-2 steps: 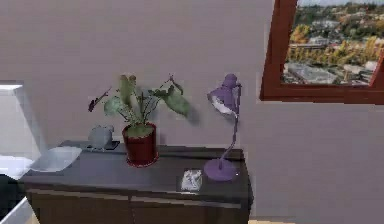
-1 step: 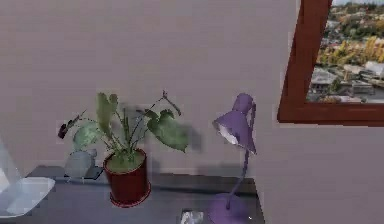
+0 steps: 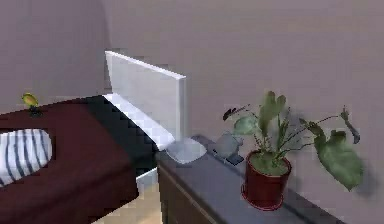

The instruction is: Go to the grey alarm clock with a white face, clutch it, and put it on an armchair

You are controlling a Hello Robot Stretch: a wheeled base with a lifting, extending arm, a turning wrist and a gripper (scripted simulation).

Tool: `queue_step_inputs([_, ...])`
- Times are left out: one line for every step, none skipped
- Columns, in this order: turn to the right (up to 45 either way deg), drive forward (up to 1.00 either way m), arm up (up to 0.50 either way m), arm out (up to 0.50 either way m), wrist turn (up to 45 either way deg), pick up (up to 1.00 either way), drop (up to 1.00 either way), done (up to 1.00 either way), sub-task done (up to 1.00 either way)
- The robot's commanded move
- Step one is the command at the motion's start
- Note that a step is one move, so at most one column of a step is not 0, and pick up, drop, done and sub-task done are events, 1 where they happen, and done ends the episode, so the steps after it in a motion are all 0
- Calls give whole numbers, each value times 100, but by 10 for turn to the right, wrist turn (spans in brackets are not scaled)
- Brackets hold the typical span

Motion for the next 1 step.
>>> queue_step_inputs([-450,0,0,0,0,0,0,0,0])
